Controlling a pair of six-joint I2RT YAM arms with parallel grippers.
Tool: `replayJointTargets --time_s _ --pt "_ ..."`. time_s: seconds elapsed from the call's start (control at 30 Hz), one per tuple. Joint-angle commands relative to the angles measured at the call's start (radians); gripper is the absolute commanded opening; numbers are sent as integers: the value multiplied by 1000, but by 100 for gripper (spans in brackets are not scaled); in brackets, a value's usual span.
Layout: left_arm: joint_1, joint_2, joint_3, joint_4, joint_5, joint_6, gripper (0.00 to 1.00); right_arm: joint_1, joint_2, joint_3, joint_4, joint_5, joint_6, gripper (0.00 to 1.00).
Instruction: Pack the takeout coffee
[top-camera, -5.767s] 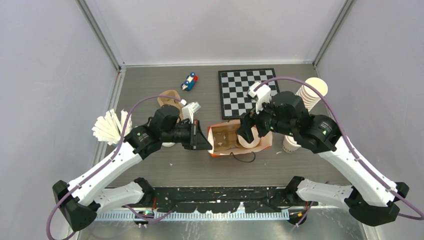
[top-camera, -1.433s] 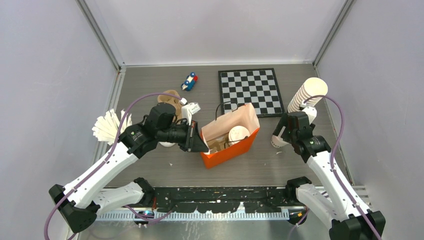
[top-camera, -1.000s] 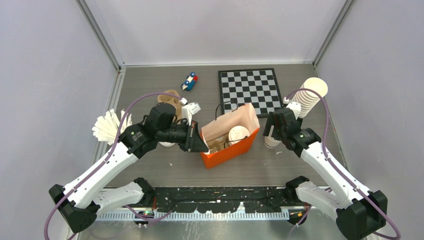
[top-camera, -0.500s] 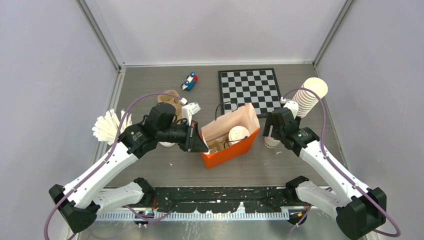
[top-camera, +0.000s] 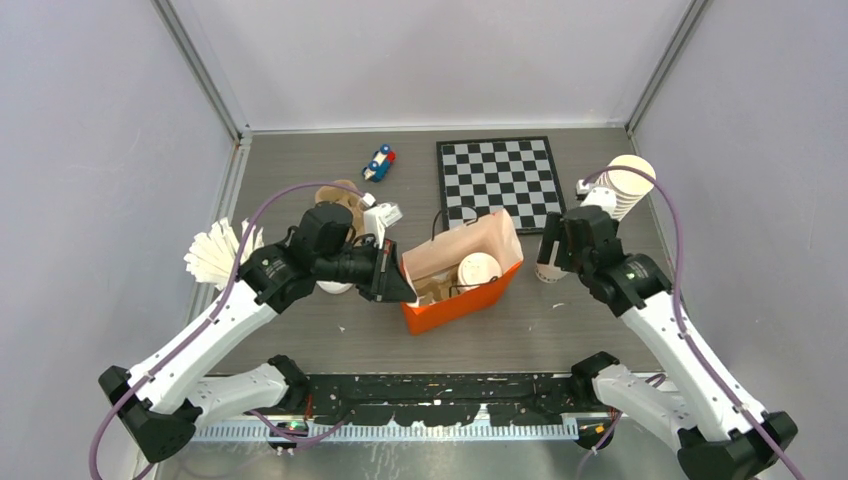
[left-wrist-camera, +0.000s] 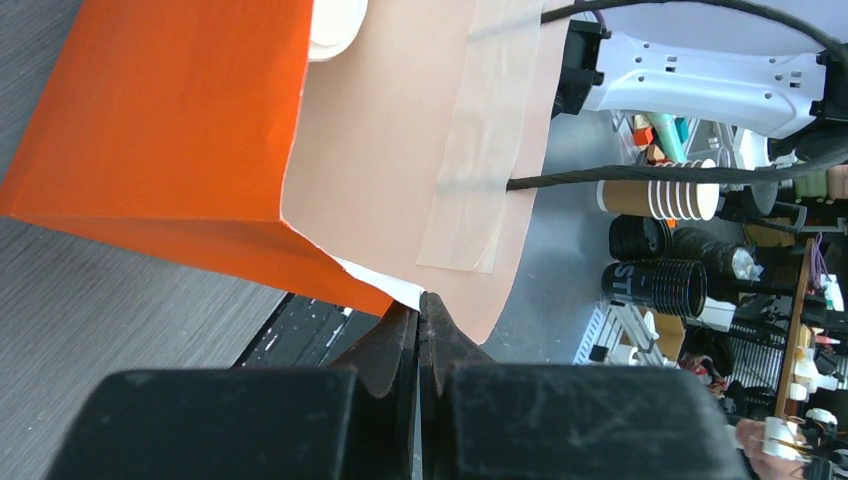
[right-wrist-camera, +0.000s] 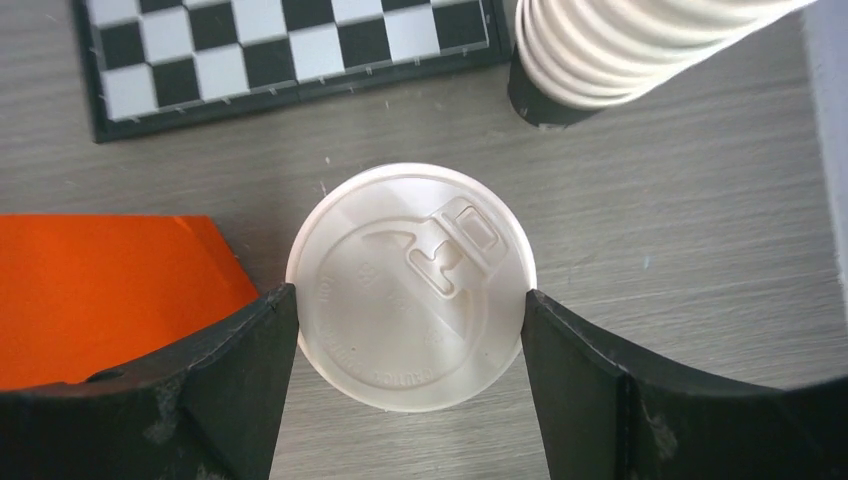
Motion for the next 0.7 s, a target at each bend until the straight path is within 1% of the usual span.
replayJointTargets --time_s 0.0,0.07,0.2,0.33,0.47,0.57,0.67 --pt "3 17 60 11 6 29 0 4 -71 176 -119 -11 -71 78" --pt "2 27 70 21 10 23 0 4 -96 264 -169 -33 -98 78" --pt "3 51 86 56 20 -1 0 4 -117 404 -217 -146 -176 78" --pt "3 90 112 70 44 -6 0 3 -98 534 -235 -302 -240 77" --pt "3 127 131 86 62 3 0 4 -57 655 -240 -493 -295 77" --pt "3 152 144 99 72 25 0 4 -38 715 -245 -605 -328 77" --pt "3 186 166 103 83 49 0 3 -40 723 -237 -708 -345 77"
